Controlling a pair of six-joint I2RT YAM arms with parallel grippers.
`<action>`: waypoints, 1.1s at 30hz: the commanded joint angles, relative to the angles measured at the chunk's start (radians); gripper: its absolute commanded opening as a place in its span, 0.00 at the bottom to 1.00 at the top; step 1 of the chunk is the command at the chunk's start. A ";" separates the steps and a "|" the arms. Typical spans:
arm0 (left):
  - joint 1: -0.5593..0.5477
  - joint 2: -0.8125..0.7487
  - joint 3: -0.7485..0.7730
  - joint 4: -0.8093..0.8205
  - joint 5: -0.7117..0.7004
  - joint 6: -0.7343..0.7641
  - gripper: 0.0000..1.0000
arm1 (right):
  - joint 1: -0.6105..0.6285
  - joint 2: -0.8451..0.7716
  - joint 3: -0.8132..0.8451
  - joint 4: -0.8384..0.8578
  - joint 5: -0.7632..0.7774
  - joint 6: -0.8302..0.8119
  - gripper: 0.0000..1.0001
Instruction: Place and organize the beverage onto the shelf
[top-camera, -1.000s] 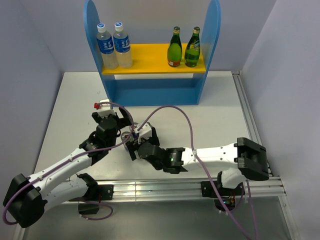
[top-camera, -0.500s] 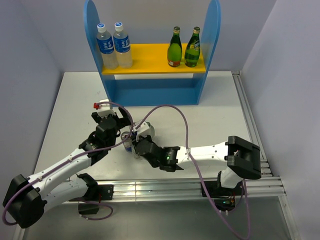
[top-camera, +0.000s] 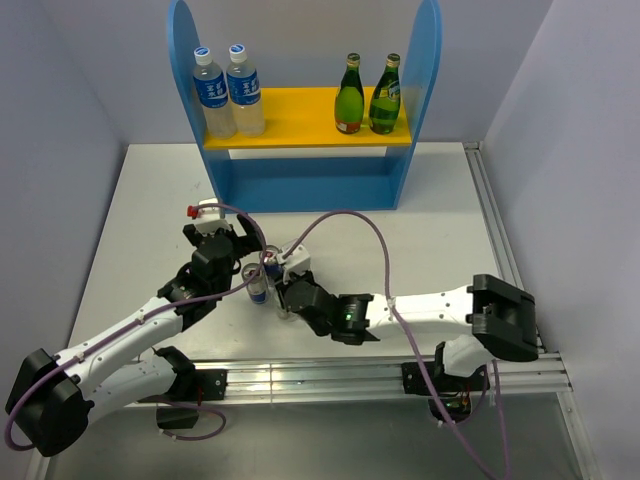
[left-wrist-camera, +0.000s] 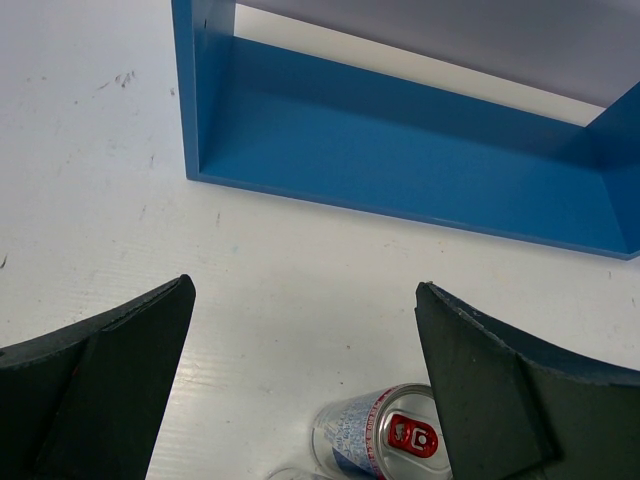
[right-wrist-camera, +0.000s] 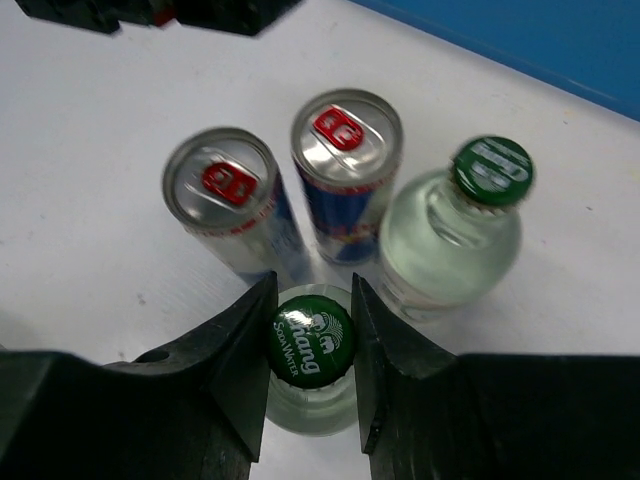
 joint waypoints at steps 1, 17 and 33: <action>0.002 -0.012 0.041 0.007 -0.008 -0.002 0.99 | -0.002 -0.143 0.002 -0.024 0.063 0.006 0.00; 0.002 -0.010 0.041 0.004 -0.008 -0.002 0.99 | -0.249 -0.375 -0.034 -0.150 0.173 -0.023 0.00; 0.000 -0.001 0.042 0.010 -0.011 -0.002 0.99 | -0.754 0.091 0.296 0.140 0.005 -0.121 0.00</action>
